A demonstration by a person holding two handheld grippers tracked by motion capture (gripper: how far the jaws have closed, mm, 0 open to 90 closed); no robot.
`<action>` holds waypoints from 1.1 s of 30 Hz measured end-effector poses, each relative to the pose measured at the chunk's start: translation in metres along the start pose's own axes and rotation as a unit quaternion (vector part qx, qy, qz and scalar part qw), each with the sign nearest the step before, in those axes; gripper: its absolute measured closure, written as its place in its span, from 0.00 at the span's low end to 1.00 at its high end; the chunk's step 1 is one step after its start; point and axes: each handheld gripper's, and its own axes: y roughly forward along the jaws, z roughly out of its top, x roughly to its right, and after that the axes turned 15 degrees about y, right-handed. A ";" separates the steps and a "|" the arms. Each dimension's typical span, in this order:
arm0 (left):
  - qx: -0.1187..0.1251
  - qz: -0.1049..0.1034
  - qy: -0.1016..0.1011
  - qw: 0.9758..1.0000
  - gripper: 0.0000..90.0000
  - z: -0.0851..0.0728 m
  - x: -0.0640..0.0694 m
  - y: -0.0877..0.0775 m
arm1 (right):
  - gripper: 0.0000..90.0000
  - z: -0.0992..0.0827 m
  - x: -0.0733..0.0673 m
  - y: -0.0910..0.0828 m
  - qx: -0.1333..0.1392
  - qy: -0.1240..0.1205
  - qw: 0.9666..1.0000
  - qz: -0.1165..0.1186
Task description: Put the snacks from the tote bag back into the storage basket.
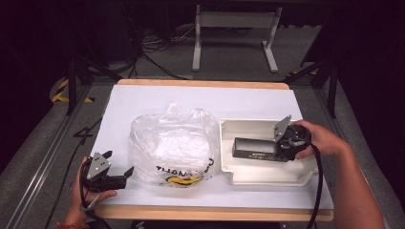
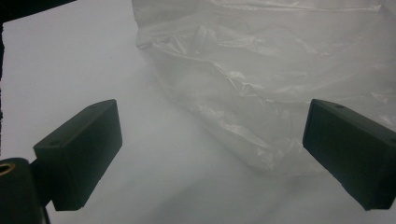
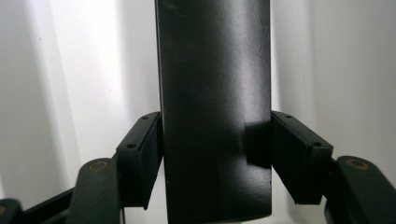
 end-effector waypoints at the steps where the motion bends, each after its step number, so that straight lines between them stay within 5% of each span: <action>1: 0.000 0.000 -0.001 1.000 0.06 0.000 0.000 0.000 | 0.41 0.000 0.000 0.000 0.003 0.002 1.000 -0.001; 20: 0.001 0.002 0.001 1.000 0.06 0.000 -0.001 0.000 | 0.32 -0.005 -0.006 -0.010 0.037 0.032 0.998 -0.027; 33: 0.002 -0.001 0.000 1.000 0.06 -0.001 -0.001 -0.001 | 0.23 -0.015 -0.016 -0.021 0.093 0.057 0.992 -0.063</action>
